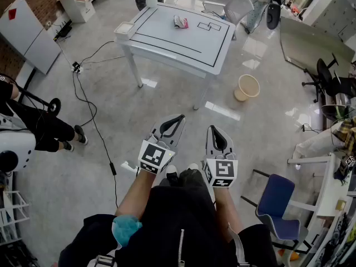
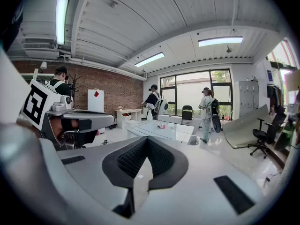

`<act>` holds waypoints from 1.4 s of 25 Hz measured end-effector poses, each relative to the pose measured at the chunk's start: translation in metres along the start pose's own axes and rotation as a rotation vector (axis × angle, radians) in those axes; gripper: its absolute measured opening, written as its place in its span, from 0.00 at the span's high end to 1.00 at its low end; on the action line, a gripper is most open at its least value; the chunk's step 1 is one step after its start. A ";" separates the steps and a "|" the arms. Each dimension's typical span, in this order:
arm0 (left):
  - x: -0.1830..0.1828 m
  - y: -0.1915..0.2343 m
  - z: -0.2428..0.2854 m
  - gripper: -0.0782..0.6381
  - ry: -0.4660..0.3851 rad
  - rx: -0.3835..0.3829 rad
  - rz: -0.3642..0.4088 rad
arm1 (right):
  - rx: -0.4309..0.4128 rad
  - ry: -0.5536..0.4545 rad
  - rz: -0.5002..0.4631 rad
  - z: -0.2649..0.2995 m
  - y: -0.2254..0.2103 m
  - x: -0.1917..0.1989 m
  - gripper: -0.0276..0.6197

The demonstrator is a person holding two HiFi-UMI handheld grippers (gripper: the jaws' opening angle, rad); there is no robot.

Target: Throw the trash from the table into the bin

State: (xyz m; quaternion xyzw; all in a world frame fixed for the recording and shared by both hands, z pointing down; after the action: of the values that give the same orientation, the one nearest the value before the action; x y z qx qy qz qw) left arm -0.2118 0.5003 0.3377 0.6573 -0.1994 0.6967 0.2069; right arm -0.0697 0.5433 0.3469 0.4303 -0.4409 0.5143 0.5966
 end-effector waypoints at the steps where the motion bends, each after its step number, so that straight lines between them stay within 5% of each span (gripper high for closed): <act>1: 0.001 0.000 0.000 0.88 0.000 -0.001 -0.002 | 0.000 0.000 0.000 0.000 0.000 0.001 0.94; 35: -0.004 -0.004 0.007 0.88 -0.035 0.059 -0.025 | 0.036 -0.023 0.012 -0.013 0.009 -0.006 0.94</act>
State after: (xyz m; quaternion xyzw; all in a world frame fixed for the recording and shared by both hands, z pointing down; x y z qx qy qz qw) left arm -0.2037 0.5002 0.3345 0.6775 -0.1740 0.6881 0.1929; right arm -0.0783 0.5557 0.3386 0.4442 -0.4413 0.5207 0.5804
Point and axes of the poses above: the fingertips, and each gripper's own axes: z forward along the fingers, y to its left, x out of its underside, the point moved 5 cm from there along -z, backward along the fingers, and after that the axes turned 9 degrees about x, right-handed, at the moved point
